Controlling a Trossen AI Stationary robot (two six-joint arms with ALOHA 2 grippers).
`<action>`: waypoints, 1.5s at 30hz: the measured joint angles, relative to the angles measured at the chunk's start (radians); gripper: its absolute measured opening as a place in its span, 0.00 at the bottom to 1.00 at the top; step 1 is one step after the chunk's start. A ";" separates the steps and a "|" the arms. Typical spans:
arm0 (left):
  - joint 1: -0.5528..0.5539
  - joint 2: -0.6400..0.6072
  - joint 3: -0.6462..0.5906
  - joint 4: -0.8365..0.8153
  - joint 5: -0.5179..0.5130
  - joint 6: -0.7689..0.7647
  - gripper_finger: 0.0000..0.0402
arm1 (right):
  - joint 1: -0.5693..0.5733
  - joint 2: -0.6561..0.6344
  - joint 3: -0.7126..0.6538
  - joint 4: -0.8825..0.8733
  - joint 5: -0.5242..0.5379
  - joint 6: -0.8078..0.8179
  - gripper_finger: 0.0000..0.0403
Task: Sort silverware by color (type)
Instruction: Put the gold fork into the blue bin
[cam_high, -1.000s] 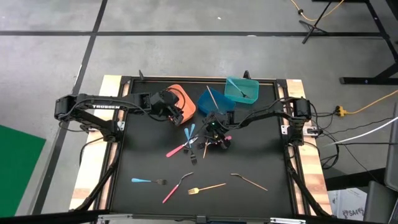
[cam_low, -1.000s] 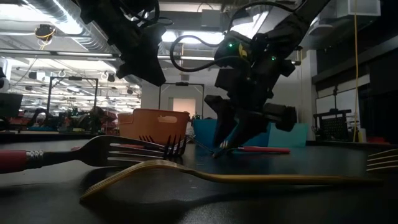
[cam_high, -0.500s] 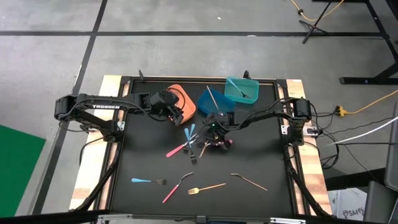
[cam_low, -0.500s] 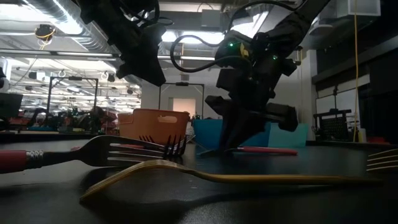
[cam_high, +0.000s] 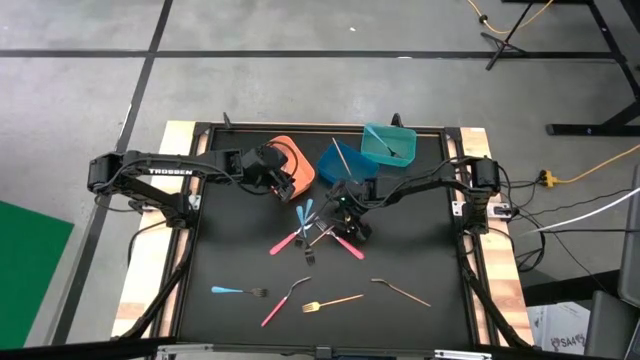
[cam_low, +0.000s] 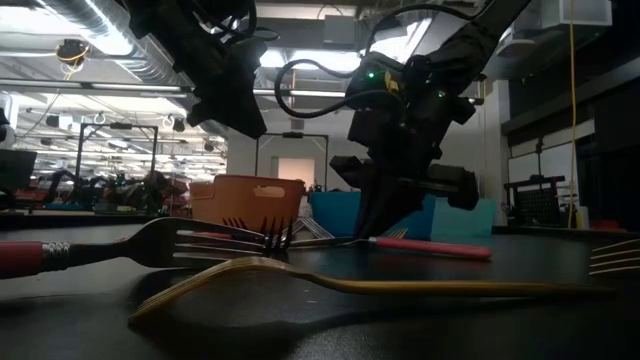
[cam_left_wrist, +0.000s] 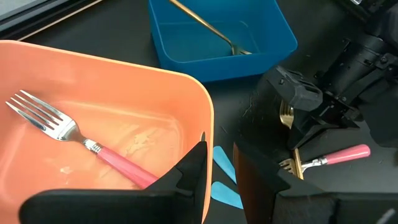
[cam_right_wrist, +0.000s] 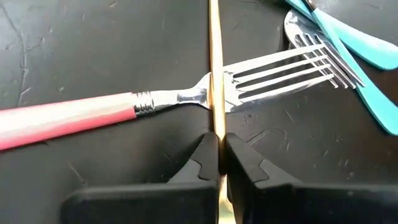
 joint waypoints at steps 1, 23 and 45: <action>0.000 0.000 0.000 0.000 0.000 0.000 0.18 | 0.000 0.000 0.000 0.000 -0.002 0.012 0.01; 0.000 0.000 0.000 0.000 0.000 0.001 0.18 | 0.002 0.004 0.048 -0.062 -0.004 0.168 0.01; 0.001 0.000 0.000 -0.001 0.000 0.002 0.18 | 0.001 0.002 0.245 -0.476 0.042 0.169 0.01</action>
